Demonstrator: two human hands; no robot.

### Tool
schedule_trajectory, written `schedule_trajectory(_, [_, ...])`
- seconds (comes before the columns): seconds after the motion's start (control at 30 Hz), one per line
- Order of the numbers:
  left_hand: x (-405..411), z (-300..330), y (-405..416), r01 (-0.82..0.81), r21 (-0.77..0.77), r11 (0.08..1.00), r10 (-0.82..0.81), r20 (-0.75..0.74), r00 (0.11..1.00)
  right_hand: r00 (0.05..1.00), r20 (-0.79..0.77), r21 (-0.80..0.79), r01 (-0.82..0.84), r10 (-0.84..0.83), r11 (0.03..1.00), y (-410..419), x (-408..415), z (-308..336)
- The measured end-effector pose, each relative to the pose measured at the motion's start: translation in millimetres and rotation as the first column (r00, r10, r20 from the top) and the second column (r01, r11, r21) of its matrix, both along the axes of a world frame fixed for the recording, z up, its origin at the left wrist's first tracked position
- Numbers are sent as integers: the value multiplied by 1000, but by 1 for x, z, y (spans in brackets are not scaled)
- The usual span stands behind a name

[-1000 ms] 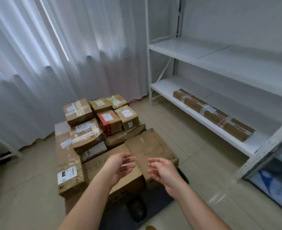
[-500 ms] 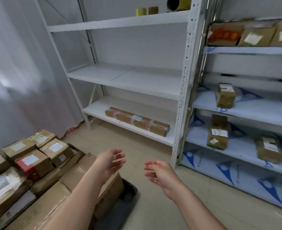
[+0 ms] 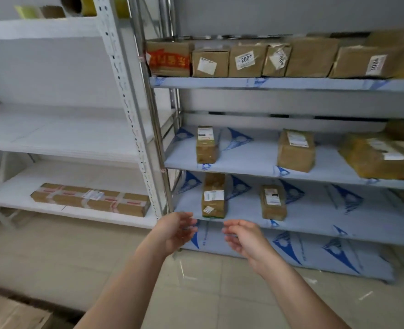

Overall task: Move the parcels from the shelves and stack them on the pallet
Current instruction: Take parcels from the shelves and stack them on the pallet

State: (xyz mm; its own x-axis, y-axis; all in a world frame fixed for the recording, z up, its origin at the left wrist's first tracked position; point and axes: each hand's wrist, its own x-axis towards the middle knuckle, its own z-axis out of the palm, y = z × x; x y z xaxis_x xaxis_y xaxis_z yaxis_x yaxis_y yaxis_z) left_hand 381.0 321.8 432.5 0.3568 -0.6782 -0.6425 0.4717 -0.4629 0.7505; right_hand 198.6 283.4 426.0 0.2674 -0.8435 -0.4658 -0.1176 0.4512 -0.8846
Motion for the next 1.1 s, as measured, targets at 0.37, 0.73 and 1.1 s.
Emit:
schedule_trajectory(0.37, [-11,-8,-151,107,74,991,-109,17,994,990,9,104,142,-144,984,-115,-20,-24])
schedule_trajectory(0.73, [17,-11,-333,248,36,968,-248,11,969,945,-38,111,328,-326,938,-248,7,-16])
schedule_trajectory(1.1, [-60,-8,-416,421,36,906,-420,-35,907,800,-57,100,600,-598,794,-323,-69,-17])
